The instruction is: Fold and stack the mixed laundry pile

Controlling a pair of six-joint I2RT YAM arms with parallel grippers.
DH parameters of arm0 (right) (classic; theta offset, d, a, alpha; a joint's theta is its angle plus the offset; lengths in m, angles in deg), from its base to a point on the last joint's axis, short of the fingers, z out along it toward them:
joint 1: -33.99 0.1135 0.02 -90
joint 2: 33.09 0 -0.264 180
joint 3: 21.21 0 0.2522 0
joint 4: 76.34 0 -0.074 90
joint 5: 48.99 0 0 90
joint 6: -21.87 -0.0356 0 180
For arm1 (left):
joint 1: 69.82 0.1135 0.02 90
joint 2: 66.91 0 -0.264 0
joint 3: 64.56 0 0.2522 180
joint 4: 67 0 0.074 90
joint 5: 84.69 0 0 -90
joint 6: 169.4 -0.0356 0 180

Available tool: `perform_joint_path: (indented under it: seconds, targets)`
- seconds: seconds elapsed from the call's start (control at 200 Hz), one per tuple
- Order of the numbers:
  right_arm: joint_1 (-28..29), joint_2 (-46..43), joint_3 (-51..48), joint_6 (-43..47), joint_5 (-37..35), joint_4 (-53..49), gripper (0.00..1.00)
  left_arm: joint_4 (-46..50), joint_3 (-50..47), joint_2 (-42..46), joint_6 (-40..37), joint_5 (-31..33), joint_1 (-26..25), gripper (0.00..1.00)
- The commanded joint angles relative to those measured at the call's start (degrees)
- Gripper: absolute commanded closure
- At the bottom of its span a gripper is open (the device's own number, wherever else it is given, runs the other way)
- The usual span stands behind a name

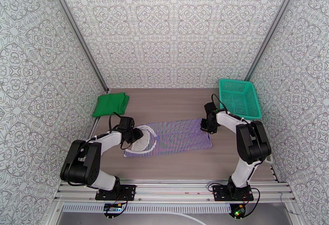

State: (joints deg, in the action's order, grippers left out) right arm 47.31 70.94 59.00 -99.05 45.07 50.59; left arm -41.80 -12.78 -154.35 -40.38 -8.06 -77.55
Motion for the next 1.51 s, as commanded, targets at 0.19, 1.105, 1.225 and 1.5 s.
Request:
perform_joint_path:
  seconds: [0.19, 1.105, 1.225, 1.5]
  targets:
    - [0.0, -1.3, 3.7, 3.7, -5.3, -3.8, 1.0, -1.0, -1.5, -2.7, 0.4, 0.7, 0.6, 0.71]
    - [0.9, -8.5, 2.0, 6.1, -4.0, -2.7, 0.61, 22.7, 7.4, 16.4, -1.6, 9.0, -2.9, 0.64]
    - [2.9, -6.6, 2.4, 6.6, -1.1, 0.3, 0.63, 30.3, 6.1, 19.3, 3.7, 12.7, -7.9, 0.7]
    - [5.5, 1.4, 7.4, 7.3, 3.1, 3.5, 0.68, 33.6, -0.5, 21.6, 16.4, 14.9, -17.1, 0.86]
